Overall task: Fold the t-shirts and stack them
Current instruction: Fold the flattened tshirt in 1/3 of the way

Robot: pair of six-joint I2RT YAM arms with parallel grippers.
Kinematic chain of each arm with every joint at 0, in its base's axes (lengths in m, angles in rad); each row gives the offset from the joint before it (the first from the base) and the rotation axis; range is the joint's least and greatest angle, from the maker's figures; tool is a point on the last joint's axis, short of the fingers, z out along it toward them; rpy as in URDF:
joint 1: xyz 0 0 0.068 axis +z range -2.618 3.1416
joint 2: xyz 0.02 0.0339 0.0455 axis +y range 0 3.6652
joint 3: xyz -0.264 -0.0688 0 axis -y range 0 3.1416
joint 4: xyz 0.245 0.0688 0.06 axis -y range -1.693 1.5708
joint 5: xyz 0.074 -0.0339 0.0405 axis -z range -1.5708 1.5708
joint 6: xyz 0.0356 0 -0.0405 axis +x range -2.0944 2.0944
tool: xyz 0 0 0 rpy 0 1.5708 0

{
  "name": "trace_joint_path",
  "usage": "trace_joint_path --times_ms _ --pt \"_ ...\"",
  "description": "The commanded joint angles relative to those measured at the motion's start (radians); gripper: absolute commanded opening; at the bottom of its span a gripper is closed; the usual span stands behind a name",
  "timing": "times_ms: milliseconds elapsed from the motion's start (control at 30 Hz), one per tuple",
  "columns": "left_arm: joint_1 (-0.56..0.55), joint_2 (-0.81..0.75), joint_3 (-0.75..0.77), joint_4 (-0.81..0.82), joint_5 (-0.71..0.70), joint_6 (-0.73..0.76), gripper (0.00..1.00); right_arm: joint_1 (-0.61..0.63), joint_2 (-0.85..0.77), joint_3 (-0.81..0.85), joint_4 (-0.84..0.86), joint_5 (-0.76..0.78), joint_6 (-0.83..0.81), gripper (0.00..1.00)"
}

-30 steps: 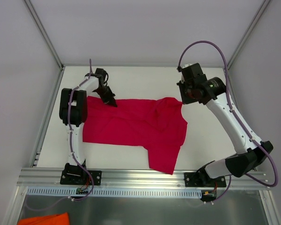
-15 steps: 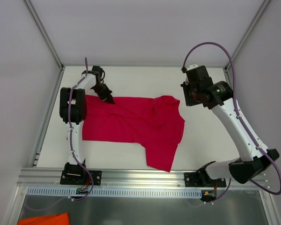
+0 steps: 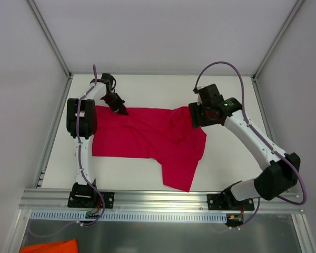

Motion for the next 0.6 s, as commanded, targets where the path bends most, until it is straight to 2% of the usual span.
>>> trace_joint_path --times_ms 0,67,133,200,567 --pt "0.014 0.021 0.009 0.027 -0.014 -0.013 0.0 -0.016 0.123 -0.032 0.215 -0.146 0.043 0.57" --pt "0.016 0.021 0.009 0.027 -0.008 -0.016 0.0 -0.019 0.238 0.009 0.252 -0.151 0.043 0.46" --pt "0.016 0.02 0.01 0.029 -0.003 -0.017 0.0 -0.024 0.332 0.036 0.269 -0.155 0.046 0.42" --pt "0.016 0.017 0.01 0.027 -0.004 -0.02 0.0 -0.03 0.428 0.112 0.258 -0.178 0.044 0.42" --pt "0.016 0.029 0.02 0.018 -0.007 -0.022 0.0 -0.042 0.561 0.24 0.241 -0.068 -0.003 0.43"
